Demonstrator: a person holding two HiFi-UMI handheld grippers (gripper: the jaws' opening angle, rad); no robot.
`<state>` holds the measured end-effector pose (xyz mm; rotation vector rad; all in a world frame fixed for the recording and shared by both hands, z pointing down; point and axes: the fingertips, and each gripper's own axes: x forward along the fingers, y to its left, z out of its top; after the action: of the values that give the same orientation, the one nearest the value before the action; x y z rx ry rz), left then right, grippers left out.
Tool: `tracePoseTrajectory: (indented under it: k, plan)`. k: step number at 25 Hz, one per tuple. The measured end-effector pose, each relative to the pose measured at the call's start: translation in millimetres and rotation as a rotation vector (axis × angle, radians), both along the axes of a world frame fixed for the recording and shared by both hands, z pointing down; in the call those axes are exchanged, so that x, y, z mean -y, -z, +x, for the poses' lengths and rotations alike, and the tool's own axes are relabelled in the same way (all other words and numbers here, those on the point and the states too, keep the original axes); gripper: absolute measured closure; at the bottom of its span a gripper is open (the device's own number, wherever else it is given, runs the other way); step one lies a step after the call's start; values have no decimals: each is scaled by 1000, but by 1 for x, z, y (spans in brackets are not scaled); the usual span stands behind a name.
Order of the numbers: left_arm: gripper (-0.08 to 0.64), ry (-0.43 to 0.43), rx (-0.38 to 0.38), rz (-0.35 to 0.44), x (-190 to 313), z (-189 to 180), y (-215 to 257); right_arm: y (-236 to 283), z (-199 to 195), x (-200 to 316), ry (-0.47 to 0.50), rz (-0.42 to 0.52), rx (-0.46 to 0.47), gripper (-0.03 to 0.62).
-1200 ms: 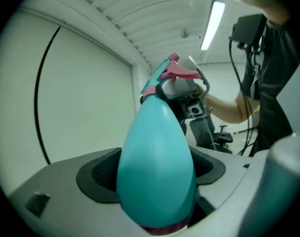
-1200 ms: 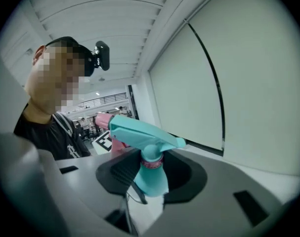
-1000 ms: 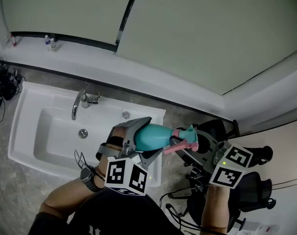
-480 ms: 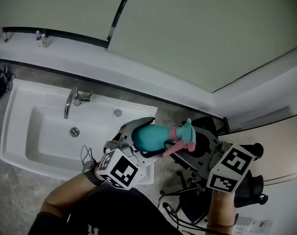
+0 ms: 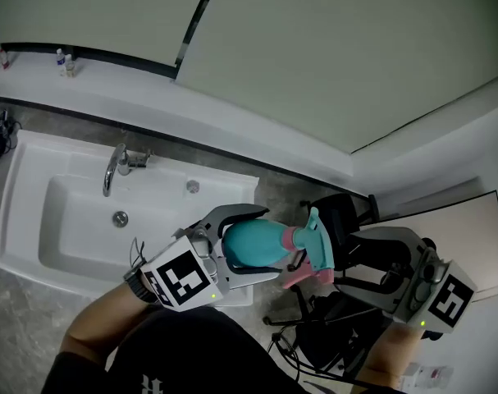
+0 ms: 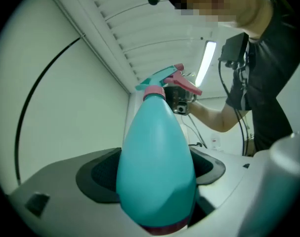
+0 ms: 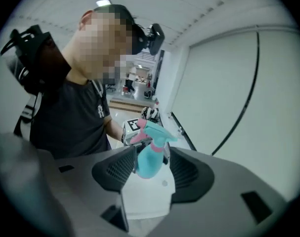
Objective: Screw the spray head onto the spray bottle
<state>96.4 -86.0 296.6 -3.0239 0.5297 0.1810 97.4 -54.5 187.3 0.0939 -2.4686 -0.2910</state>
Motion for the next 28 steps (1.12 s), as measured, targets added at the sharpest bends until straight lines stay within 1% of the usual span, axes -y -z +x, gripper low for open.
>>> tracePoseTrajectory:
  k: [1,3,6,8,10,13,15,18,19,20,22,23,24,25,26,27,28]
  plan:
    - [156,-52,-14,-13,-7,2,2,3,-1,-1,56,47,-37,377]
    - [156,-145,-35,-39,-20,6,6,-3,-9,-3,157,137,-150,377]
    - [156,-257,-36,-62,-38,14,7,-18,-20,-7,277,269,-320,377]
    - [156,-312,-30,-86,-47,17,5,-23,-27,-12,373,340,-387,377]
    - [156,-350,-29,-122,-51,16,3,-25,-32,-14,436,402,-435,376]
    - [156,-388,-38,-169,-55,12,1,-23,-33,-12,446,502,-492,376]
    - [156,-410,-34,-178,-59,11,-1,-20,-32,-12,441,548,-504,377]
    - [156,-430,-37,-180,-61,11,-1,-22,-29,-11,434,578,-516,376]
    - [156,-431,-46,-181,-61,11,0,-22,-26,-7,407,579,-518,377]
    - [156,-431,-57,-184,-61,10,3,-22,-21,-1,361,573,-516,377]
    - [156,-438,-80,-195,-61,7,7,-15,-6,14,217,524,-479,377]
    - [156,-441,-93,-205,-60,5,9,-9,2,22,132,480,-428,377]
    - [156,-434,-104,-216,-57,2,10,0,6,27,45,424,-338,377]
    - [156,-411,-111,-225,-52,0,11,13,6,30,-35,357,-207,377]
    - [156,-370,-109,-229,-45,-3,10,25,3,30,-96,280,-53,377]
    - [156,-319,-100,-227,-38,-5,8,36,-1,24,-129,198,100,377]
    - [156,-264,-89,-221,-30,-8,7,41,-4,17,-147,122,231,377]
